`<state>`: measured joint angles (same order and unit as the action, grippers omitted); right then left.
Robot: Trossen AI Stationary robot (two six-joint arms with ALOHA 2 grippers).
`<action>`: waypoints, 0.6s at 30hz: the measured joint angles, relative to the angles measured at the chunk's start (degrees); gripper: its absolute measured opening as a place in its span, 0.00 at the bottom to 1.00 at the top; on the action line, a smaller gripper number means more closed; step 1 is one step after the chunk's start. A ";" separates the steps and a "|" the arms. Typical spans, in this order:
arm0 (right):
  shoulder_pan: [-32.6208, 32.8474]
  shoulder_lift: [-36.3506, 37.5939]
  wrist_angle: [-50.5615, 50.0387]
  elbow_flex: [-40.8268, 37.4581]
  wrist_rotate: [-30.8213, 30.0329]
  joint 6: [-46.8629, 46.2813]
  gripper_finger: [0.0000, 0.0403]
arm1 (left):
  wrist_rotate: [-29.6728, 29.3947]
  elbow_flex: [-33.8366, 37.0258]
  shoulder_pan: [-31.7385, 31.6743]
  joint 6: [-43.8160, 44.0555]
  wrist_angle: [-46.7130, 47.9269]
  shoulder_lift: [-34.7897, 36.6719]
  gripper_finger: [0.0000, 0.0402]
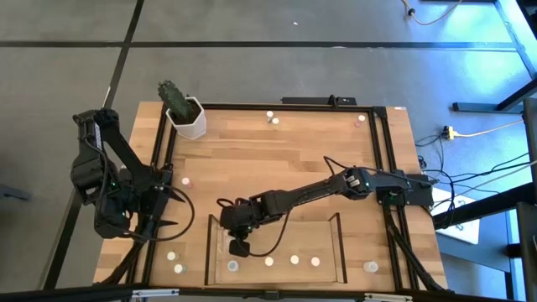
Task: Pick and place medicine bottles onto shelf by color
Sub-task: Put the top white pill bottle on the shelf aligned with the other white pill bottle
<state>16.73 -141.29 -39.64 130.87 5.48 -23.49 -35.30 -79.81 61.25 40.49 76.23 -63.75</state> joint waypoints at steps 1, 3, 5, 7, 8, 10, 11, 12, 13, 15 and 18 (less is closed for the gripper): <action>0.00 0.00 -0.04 0.00 0.02 0.00 0.00 | 0.01 0.00 0.00 0.00 0.00 0.00 0.68; 0.22 0.00 0.02 0.00 0.56 -0.17 0.00 | 0.00 0.00 0.00 0.00 0.00 0.00 0.68; 0.63 0.00 -0.06 0.00 0.76 -0.13 0.00 | -0.01 0.00 0.00 0.00 0.00 0.00 0.68; 1.05 0.01 -0.10 0.00 0.79 -0.07 0.00 | 0.01 0.00 0.00 0.00 0.00 0.00 0.68; 1.19 0.01 -0.08 0.00 0.80 -0.07 0.00 | -0.01 0.00 0.02 0.00 0.00 0.00 0.68; 1.54 0.02 -0.29 0.00 0.81 -0.04 0.00 | -0.01 0.00 0.00 0.00 0.00 0.00 0.68; 1.66 0.02 -0.74 0.00 0.79 -0.04 0.00 | 0.01 0.00 0.00 0.00 0.00 0.00 0.68; 1.79 0.02 -1.41 0.00 0.70 -0.04 0.00 | 0.00 0.00 0.02 0.00 0.00 0.00 0.68; 1.85 0.02 -2.12 0.00 0.26 -0.04 0.00 | 0.01 0.00 0.02 0.00 0.00 0.00 0.68; 1.86 0.10 -4.49 0.06 -1.13 -0.06 0.00 | 0.01 0.00 0.00 0.00 0.00 0.00 0.68; 1.76 0.17 -9.84 2.05 -3.10 -0.47 0.00 | 0.01 0.00 0.02 -0.02 0.00 0.00 0.68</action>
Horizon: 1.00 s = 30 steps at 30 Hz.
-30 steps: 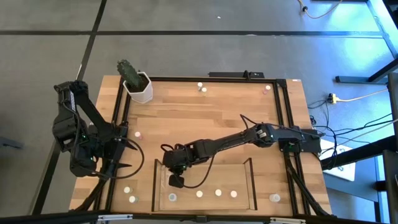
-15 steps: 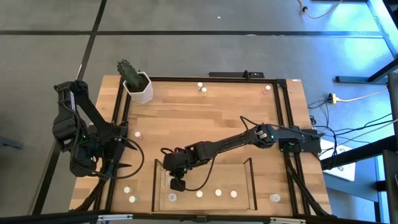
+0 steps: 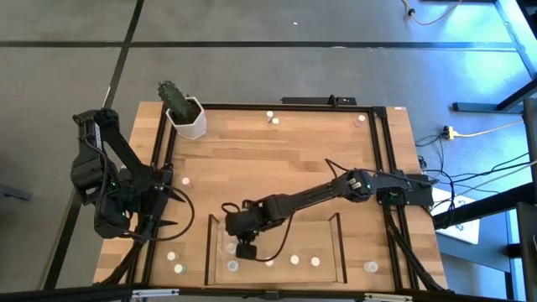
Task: Pick and place medicine bottles onto shelf by color
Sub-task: Put the top white pill bottle on the shelf aligned with the other white pill bottle, then put the left pink pill bottle on the shelf aligned with the other pink pill bottle
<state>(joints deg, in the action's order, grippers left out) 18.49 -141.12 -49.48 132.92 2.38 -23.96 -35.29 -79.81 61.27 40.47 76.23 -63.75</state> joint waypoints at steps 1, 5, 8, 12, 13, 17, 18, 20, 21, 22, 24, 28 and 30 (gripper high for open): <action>-0.01 0.08 -2.07 1.22 -0.94 -0.07 0.00 | -0.02 0.00 0.00 0.00 0.00 0.00 0.68; 0.01 1.89 -4.92 1.77 -3.30 -0.06 0.00 | -0.01 0.00 -0.01 0.03 -0.03 0.00 0.68; 0.03 2.77 -6.04 2.04 -4.93 -0.10 0.00 | 0.00 0.00 0.00 3.18 -0.28 0.00 0.68; 0.08 5.11 -6.98 2.09 -8.00 -1.28 0.00 | -0.11 0.00 -0.58 10.21 -0.23 0.17 0.68; 0.12 5.67 -7.28 2.01 -8.44 -1.26 0.00 | -0.11 0.00 -0.76 12.20 -0.20 0.17 0.68; 0.86 8.03 -9.79 2.01 -10.32 0.40 0.00 | 0.24 0.00 -0.92 17.35 0.39 0.17 0.68; 1.18 8.77 -11.51 2.01 -11.77 0.84 0.00 | 0.28 0.00 -0.92 18.43 0.51 0.17 0.68; 1.97 10.83 -14.32 2.01 -15.32 1.75 0.00 | 0.31 0.00 -0.89 21.03 0.95 0.17 0.68; 2.29 11.92 -16.47 2.01 -17.08 1.72 0.00 | 0.30 0.00 -0.92 22.49 1.09 0.17 0.68; 2.60 13.14 -18.47 2.01 -18.73 1.32 0.00 | 0.28 0.00 -0.92 23.99 1.20 0.17 0.68; 3.17 15.25 -22.36 2.04 -21.78 -0.44 0.00 | 0.28 0.00 -0.92 25.68 1.39 0.17 0.68; 3.91 19.06 -30.42 2.01 -26.19 -4.78 0.00 | -0.55 0.00 -0.92 24.52 1.63 0.15 0.68; 4.42 20.65 -34.09 2.03 -26.94 -6.82 0.00 | -1.53 0.00 -0.92 24.56 1.92 0.15 0.68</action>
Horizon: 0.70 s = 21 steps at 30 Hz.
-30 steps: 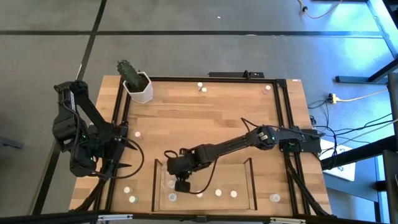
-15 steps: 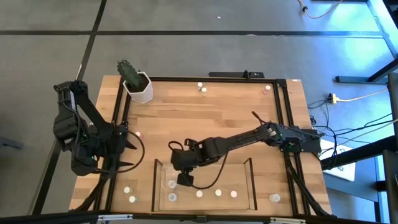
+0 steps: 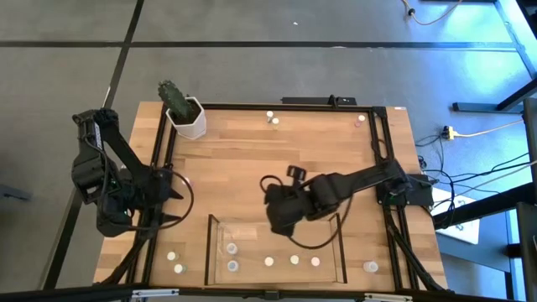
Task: Pick and place medicine bottles onto shelf by color
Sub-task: Put the left pink pill bottle on the shelf aligned with the other pink pill bottle
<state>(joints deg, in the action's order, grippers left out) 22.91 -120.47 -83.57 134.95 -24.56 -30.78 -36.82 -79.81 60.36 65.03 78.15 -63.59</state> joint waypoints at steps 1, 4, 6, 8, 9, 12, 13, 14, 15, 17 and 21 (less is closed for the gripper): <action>0.30 0.60 -1.57 0.01 -0.02 -0.68 0.00 | -0.50 0.00 0.00 0.05 0.05 0.00 0.68; 1.45 1.66 -5.48 -0.01 0.03 -3.36 0.00 | -1.58 0.00 -0.02 0.55 0.76 -0.02 0.68; 2.22 2.26 -6.77 -0.12 0.11 -4.91 0.00 | -2.28 0.00 -0.02 0.66 0.77 -0.02 0.68; 2.91 2.99 -6.45 -0.34 0.13 -4.80 0.00 | -3.81 0.00 -0.17 0.99 0.79 -0.02 0.68; 3.07 3.14 -6.49 -0.34 0.13 -4.66 0.00 | -4.56 0.00 -0.33 1.31 0.84 -0.02 0.68; 3.60 3.60 -6.46 -0.34 -0.46 -2.38 0.00 | -6.10 0.00 -1.37 1.99 0.92 -0.02 0.68; 3.61 3.80 -6.45 -0.36 -0.46 -1.47 0.00 | -6.20 0.00 -2.00 1.99 0.93 -0.02 0.68; 3.61 3.93 -6.47 -0.36 -0.46 -0.34 0.00 | -6.19 0.00 -2.73 2.01 0.94 -0.02 0.68; 3.61 4.12 -6.47 -0.36 -0.52 0.24 0.00 | -6.18 0.00 -3.51 2.08 0.94 -0.04 0.68; 3.61 4.73 -6.43 -0.36 -0.64 1.82 0.00 | -6.21 0.00 -5.10 2.39 0.96 -0.04 0.68; 3.61 7.06 -6.43 -0.36 -1.38 3.23 0.00 | -6.20 0.00 -8.57 2.43 0.96 -0.04 0.68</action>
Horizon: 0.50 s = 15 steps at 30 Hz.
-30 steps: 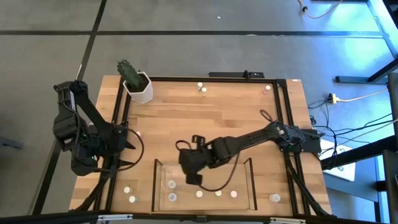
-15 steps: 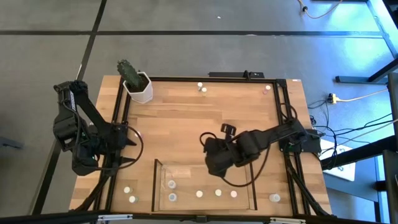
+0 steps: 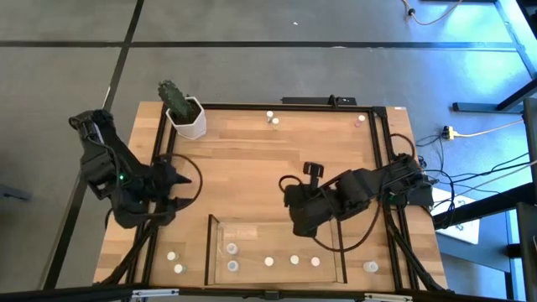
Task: Pick and place medicine bottles onto shelf by color
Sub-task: Put the left pink pill bottle on the shelf aligned with the other pink pill bottle
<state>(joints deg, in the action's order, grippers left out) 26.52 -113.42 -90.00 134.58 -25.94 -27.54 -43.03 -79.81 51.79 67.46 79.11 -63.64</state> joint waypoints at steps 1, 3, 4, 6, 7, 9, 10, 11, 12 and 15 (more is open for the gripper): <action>0.00 0.67 -0.02 -0.02 -0.27 0.75 0.00 | -0.01 0.00 -0.89 0.00 0.00 0.00 0.68; 0.00 2.02 -0.02 0.00 -2.18 1.20 0.00 | 0.00 0.00 -2.66 0.03 0.00 0.00 0.68; -0.04 2.65 0.00 -0.04 -3.11 1.65 0.00 | 0.00 0.00 -3.57 0.05 -0.02 0.00 0.68; -0.49 4.30 0.04 -0.74 -4.37 2.47 0.00 | 0.02 0.00 -5.34 0.63 0.00 0.00 0.68; -1.04 5.14 0.04 -1.26 -4.83 2.32 0.00 | 0.16 0.00 -6.35 1.71 0.00 0.00 0.68; -2.25 6.92 0.03 -3.22 -5.03 1.76 0.00 | 0.54 0.00 -8.40 4.76 0.00 0.00 0.68; -3.12 7.73 0.03 -4.56 -5.22 1.07 0.00 | 0.58 0.00 -9.49 6.34 0.00 0.00 0.68; -4.04 8.45 -0.07 -5.94 -5.48 0.27 0.00 | 0.60 0.00 -10.48 7.70 0.00 0.00 0.68; -5.03 9.00 -0.15 -7.20 -5.43 -1.15 0.00 | 0.65 0.00 -11.52 8.73 0.00 0.00 0.68; -8.43 9.77 -0.13 -8.91 -2.87 -5.02 0.01 | 0.72 0.00 -14.57 9.05 0.00 0.00 0.68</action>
<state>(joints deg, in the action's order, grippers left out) 18.09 -103.65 -90.13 125.67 -28.81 -32.56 -42.31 -79.81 37.21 76.51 79.11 -63.64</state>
